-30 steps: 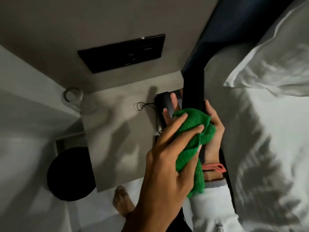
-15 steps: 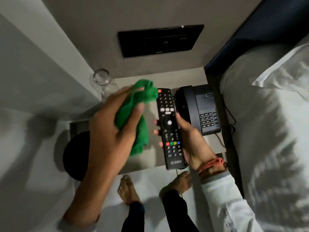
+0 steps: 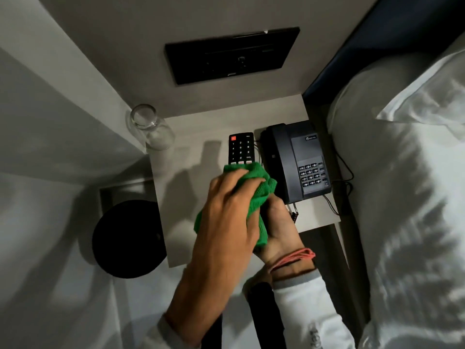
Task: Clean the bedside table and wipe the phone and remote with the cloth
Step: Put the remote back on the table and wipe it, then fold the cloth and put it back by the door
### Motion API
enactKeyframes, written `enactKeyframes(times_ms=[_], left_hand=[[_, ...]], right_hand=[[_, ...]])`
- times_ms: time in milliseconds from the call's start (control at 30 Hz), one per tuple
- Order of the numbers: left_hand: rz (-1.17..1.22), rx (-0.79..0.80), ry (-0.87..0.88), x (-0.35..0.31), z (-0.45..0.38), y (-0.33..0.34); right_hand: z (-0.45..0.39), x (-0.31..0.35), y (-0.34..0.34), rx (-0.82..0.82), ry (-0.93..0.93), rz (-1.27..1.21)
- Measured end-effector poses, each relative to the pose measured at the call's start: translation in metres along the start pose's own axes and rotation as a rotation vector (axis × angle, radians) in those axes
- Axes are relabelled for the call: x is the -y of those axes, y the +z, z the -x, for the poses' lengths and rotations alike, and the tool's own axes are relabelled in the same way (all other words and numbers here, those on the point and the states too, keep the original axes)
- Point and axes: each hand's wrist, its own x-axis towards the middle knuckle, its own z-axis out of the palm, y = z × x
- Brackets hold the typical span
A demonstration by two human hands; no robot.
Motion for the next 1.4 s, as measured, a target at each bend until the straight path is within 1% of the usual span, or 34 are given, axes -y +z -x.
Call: enactKeyframes(times_ms=[67, 100, 200, 233, 300, 333, 367, 433, 467, 533, 600, 700, 800, 833, 867, 900, 933, 967, 1000, 1067, 1100, 1133, 1167, 1233, 1300, 1367, 1400], left_hand=[[0.054, 0.014, -0.001, 0.004, 0.013, 0.000], [0.076, 0.024, -0.003, 0.008, 0.018, -0.001], [0.157, 0.071, -0.009, 0.021, 0.036, -0.002], [0.216, 0.107, -0.010, 0.027, 0.042, 0.000], [0.399, 0.179, -0.057, 0.041, 0.056, 0.002], [0.529, 0.194, -0.134, 0.050, 0.062, 0.003], [0.695, 0.183, -0.271, 0.059, 0.066, 0.003], [1.086, 0.074, -0.584, 0.080, 0.069, 0.004], [1.231, 0.006, -0.689, 0.092, 0.068, 0.005], [1.465, -0.075, -0.810, 0.110, 0.060, 0.005], [1.663, -0.082, -0.890, 0.122, 0.048, 0.000], [1.801, -0.056, -0.893, 0.134, 0.034, -0.004], [1.810, -0.081, -0.833, 0.138, 0.025, -0.005], [1.819, -0.089, -0.800, 0.139, 0.024, -0.005], [1.836, -0.092, -0.769, 0.138, 0.024, -0.005], [1.857, -0.093, -0.740, 0.138, 0.026, -0.005], [1.894, -0.086, -0.720, 0.136, 0.028, -0.007], [1.929, -0.074, -0.701, 0.133, 0.031, -0.010], [1.963, -0.071, -0.680, 0.129, 0.035, -0.016], [1.993, -0.074, -0.670, 0.117, 0.043, -0.027], [2.015, -0.083, -0.671, 0.108, 0.051, -0.038], [2.031, -0.087, -0.684, 0.100, 0.057, -0.045], [2.032, -0.115, -0.688, 0.090, 0.070, -0.060], [1.996, -0.165, -0.738, 0.072, 0.086, -0.078], [1.952, -0.315, -0.801, 0.052, 0.112, -0.105], [1.915, -0.514, -0.798, 0.027, 0.147, -0.138], [1.891, -0.566, -0.784, 0.016, 0.159, -0.147]], right_hand=[[-0.004, 0.000, 0.004, 0.014, 0.037, -0.086], [-0.009, 0.000, 0.004, 0.008, 0.040, -0.087], [-0.036, 0.006, 0.004, -0.035, -0.019, 0.103], [-0.048, 0.008, 0.003, -0.086, -0.039, 0.184], [-0.071, 0.011, 0.000, -0.194, -0.160, 0.316], [-0.081, 0.011, -0.004, -0.247, -0.221, 0.388], [-0.090, 0.013, -0.009, -0.299, -0.263, 0.475], [-0.106, 0.016, -0.020, -0.382, -0.303, 0.697], [-0.112, 0.018, -0.025, -0.425, -0.311, 0.814], [-0.123, 0.022, -0.033, -0.514, -0.319, 1.064], [-0.128, 0.025, -0.037, -0.553, -0.370, 1.271], [-0.131, 0.029, -0.037, -0.555, -0.415, 1.454], [-0.125, 0.030, -0.038, -0.616, -0.362, 1.621], [-0.120, 0.028, -0.036, -0.631, -0.370, 1.683], [-0.113, 0.026, -0.034, -0.638, -0.416, 1.724], [-0.104, 0.024, -0.029, -0.616, -0.488, 1.715], [-0.093, 0.021, -0.021, -0.538, -0.529, 1.610], [-0.080, 0.016, -0.011, -0.413, -0.481, 1.436], [-0.066, 0.010, 0.003, -0.257, -0.343, 1.273], [-0.040, -0.002, 0.028, 0.002, -0.018, 1.080], [-0.023, -0.009, 0.044, 0.082, 0.075, 1.028], [-0.009, -0.015, 0.057, 0.143, 0.124, 0.956], [0.008, -0.023, 0.075, 0.197, 0.135, 0.933], [0.032, -0.031, 0.099, 0.240, 0.059, 1.000], [0.064, -0.039, 0.127, 0.280, -0.033, 1.122], [0.099, -0.053, 0.154, 0.326, -0.110, 1.184], [0.110, -0.058, 0.160, 0.321, -0.153, 1.198]])
